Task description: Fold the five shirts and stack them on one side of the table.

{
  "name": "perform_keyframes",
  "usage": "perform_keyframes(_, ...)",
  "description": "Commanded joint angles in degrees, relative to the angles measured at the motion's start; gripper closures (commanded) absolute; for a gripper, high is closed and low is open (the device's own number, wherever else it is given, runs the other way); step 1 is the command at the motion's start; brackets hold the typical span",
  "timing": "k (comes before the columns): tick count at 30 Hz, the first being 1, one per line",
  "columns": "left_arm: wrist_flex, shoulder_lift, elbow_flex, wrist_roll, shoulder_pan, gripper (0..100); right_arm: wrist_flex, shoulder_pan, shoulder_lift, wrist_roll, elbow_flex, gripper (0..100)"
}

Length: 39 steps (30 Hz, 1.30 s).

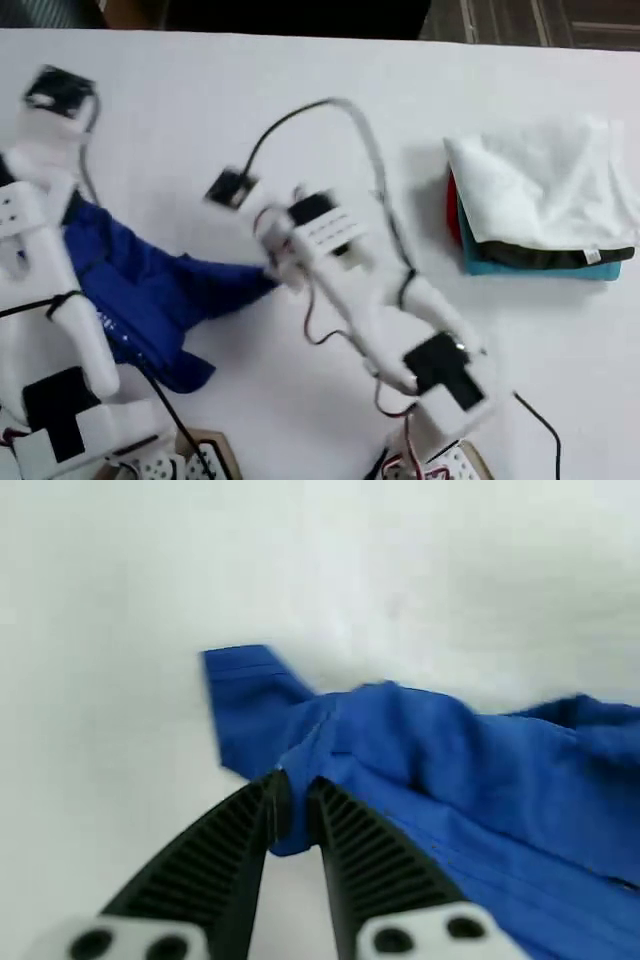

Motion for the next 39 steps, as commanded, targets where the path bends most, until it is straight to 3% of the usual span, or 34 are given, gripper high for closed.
perform_keyframes(1, 5.54, -0.70, -5.14, -0.18, 5.80, 97, 2.59, 8.22, -8.13, 3.34, -6.24, 97.8)
perform_keyframes(9, 18.02, -0.70, -18.24, -0.18, 15.12, 97, 6.20, 22.20, -15.96, 7.38, -16.88, 97.8)
perform_keyframes(17, 18.64, -6.59, -23.69, -0.09, 16.26, 97, 9.10, 30.55, -21.05, 7.38, -28.31, 97.8)
perform_keyframes(29, 18.46, -28.40, -23.52, -0.18, 17.14, 97, 20.00, 31.87, -29.14, 7.38, -55.12, 97.8)
perform_keyframes(39, 15.47, -41.58, -23.60, -0.18, 17.14, 97, 20.97, 31.87, -38.37, 7.38, -67.69, 97.8)
